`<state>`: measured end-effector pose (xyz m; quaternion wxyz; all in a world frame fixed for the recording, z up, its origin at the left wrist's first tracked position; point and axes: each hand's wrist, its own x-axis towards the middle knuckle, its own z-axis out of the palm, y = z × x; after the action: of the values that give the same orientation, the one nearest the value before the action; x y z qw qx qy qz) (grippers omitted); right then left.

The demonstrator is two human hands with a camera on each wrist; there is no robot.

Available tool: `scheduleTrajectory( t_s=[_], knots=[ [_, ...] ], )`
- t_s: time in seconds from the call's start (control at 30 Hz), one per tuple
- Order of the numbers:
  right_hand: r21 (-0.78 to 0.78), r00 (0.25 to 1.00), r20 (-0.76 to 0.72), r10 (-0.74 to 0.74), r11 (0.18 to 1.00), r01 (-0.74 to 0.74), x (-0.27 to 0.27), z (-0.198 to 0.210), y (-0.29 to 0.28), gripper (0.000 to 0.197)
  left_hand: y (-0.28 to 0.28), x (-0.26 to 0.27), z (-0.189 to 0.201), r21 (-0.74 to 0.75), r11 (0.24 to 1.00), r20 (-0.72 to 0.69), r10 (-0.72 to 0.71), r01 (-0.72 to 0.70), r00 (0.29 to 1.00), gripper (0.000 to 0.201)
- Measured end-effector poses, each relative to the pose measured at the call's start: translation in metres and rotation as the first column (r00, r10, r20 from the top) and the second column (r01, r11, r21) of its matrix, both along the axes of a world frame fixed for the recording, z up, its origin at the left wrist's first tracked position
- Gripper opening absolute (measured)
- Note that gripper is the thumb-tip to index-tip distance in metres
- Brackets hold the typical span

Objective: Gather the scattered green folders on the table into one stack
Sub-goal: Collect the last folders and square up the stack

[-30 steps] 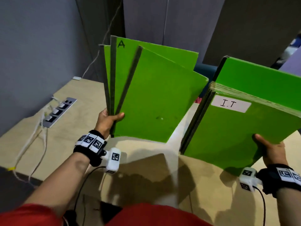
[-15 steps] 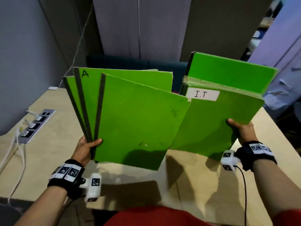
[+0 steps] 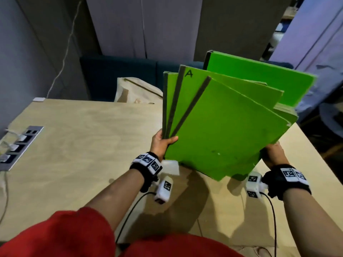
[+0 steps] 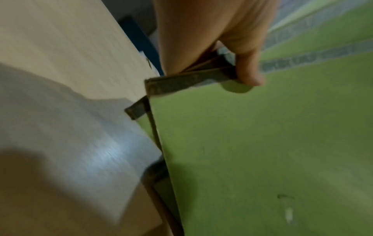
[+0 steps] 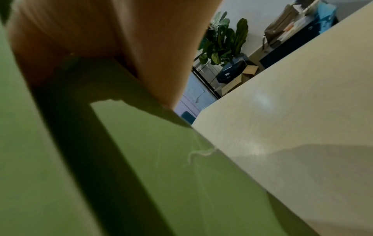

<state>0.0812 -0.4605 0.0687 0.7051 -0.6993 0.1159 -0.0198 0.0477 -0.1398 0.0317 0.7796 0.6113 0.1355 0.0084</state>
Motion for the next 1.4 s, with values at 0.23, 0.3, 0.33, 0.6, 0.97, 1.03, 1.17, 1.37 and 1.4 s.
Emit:
scheduleTrajectory(
  t_s=[0.23,0.3,0.33,0.6,0.97,1.03,1.17,1.37,1.4],
  knots=[
    [0.145,0.998,-0.058,0.037,0.989,-0.028,-0.008,-0.002,-0.005,0.039,-0.018,0.041,0.009,0.125,0.973,0.059,-0.201,0.192,0.978,0.08],
    [0.223,0.988,-0.154,-0.025,0.973,0.059,-0.012,-0.001,-0.006,0.043,-0.018,0.055,0.022,0.174,0.94,0.092,-0.313,0.294,0.945,0.088],
    [0.265,0.948,-0.279,-0.151,0.937,0.227,-0.016,0.003,-0.008,0.038,-0.019,0.061,0.03,0.167,0.922,0.1,-0.368,0.349,0.924,0.092],
    [0.232,0.984,-0.136,-0.112,0.962,0.142,-0.015,-0.008,-0.011,0.074,-0.038,0.087,0.051,0.314,0.804,0.014,-0.537,0.506,0.844,0.109],
    [0.112,0.998,-0.019,0.053,0.992,-0.051,-0.042,-0.02,-0.013,0.064,-0.037,0.065,0.048,0.239,0.868,0.099,-0.467,0.434,0.879,0.071],
    [-0.003,0.992,0.115,-0.043,0.999,0.044,-0.035,-0.011,-0.002,0.043,-0.032,0.057,0.049,0.223,0.881,0.103,-0.446,0.416,0.889,0.067],
    [0.005,0.994,0.112,-0.007,1.0,0.007,-0.023,-0.002,0.022,0.1,-0.006,0.038,0.057,0.234,0.915,0.124,-0.364,0.329,0.923,0.068],
    [0.069,0.98,0.139,0.139,0.986,-0.149,-0.007,0.012,0.085,0.065,0.059,0.004,0.077,0.254,0.951,0.145,-0.217,0.176,0.965,0.113],
    [0.063,0.973,0.152,0.173,0.981,-0.185,-0.005,0.013,0.094,0.051,0.068,-0.003,0.078,0.255,0.954,0.14,-0.2,0.16,0.97,0.118]
  ],
)
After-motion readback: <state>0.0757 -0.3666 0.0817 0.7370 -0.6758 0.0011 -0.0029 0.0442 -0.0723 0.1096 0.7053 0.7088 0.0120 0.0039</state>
